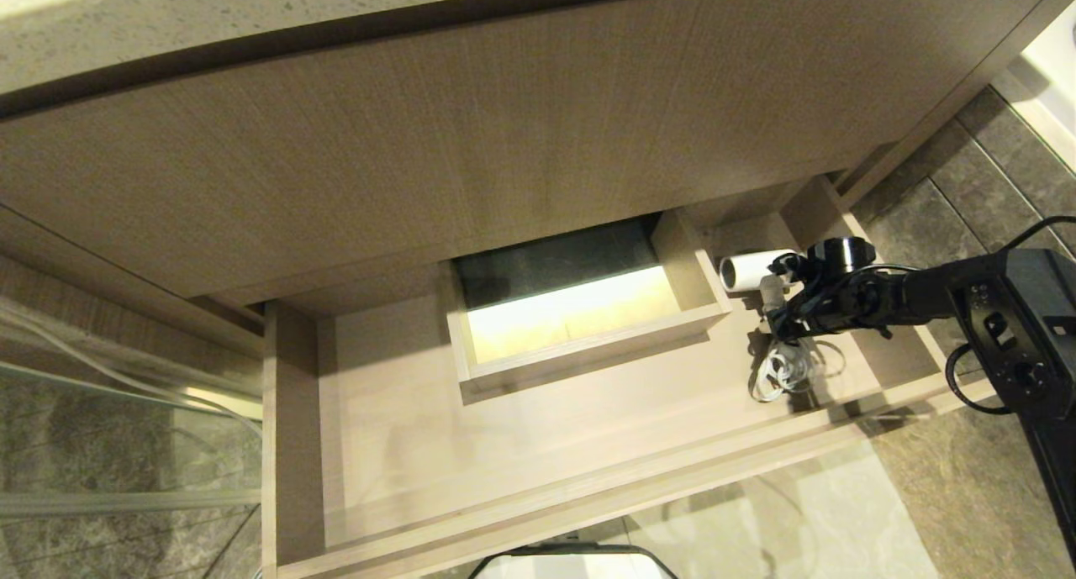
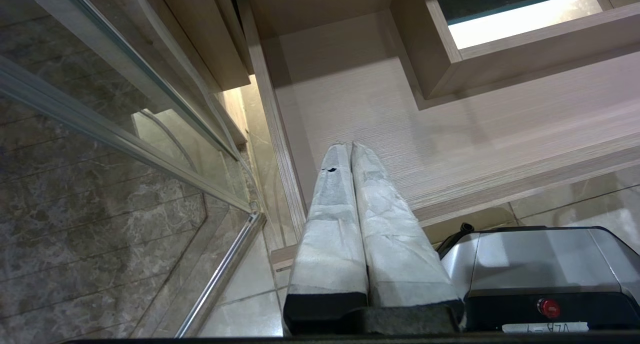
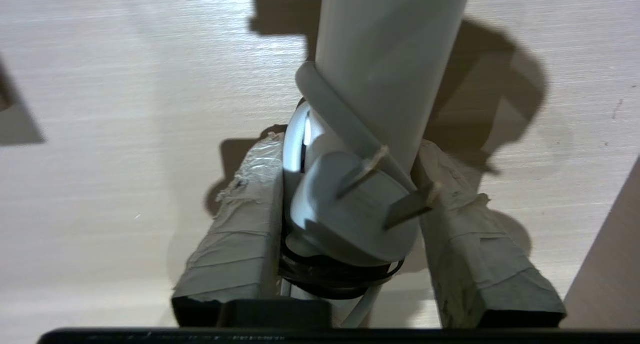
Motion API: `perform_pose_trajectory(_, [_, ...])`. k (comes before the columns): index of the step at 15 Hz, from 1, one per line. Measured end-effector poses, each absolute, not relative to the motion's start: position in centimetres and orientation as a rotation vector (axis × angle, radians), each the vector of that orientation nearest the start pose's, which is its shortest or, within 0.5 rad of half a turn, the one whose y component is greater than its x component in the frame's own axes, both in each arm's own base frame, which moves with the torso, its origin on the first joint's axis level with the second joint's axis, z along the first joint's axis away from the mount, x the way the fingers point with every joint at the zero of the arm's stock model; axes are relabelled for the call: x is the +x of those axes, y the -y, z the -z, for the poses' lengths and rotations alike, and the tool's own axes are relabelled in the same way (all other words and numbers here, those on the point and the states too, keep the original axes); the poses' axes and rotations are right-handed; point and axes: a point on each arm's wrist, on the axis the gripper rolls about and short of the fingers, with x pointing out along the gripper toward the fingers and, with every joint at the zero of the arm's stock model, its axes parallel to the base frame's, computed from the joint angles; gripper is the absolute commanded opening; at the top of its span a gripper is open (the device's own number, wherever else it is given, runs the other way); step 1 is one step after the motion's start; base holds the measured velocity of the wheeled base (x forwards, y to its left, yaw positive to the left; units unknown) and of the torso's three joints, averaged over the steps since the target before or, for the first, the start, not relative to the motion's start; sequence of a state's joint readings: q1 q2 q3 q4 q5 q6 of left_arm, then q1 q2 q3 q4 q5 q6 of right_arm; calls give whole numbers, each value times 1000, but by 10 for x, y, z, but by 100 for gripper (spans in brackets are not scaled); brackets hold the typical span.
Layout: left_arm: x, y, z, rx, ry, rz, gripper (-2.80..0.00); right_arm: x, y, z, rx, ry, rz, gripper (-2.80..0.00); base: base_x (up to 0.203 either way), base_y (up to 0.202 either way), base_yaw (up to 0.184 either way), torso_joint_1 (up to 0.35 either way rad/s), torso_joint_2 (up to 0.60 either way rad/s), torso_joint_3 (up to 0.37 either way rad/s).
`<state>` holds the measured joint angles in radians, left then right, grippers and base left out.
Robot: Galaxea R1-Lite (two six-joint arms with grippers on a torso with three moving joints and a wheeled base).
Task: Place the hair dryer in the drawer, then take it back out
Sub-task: Take the hairdryer out
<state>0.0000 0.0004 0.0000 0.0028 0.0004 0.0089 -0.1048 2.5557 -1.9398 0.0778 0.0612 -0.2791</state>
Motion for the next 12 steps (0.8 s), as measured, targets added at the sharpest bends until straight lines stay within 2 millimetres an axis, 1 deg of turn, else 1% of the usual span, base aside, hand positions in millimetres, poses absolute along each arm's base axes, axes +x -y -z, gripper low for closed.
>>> perform_pose_trajectory(1, [-23,0,-75,9,-4,0,-280,511,52,-66,-217,-693,-60,-280,0,0,0,0,0,0])
perform_pose_trajectory(3, [-23,0,-75,9,-4,0,-280,506,53,-82,-283,-679,-83,-280,0,0,0,0,0,0])
perform_pose_trajectory(5, [-23,0,-75,9,-4,0,-280,497,59,-98,-333,-706,-99,-280,0,0,0,0,0,0])
perform_pose_trajectory(7, [-23,0,-75,9,-4,0,-280,487,61,-114,-334,-734,-99,-280,0,0,0,0,0,0])
perform_pose_trajectory(12, [-23,0,-75,9,-4,0,-280,464,58,-155,-336,-731,-97,-280,0,0,0,0,0,0])
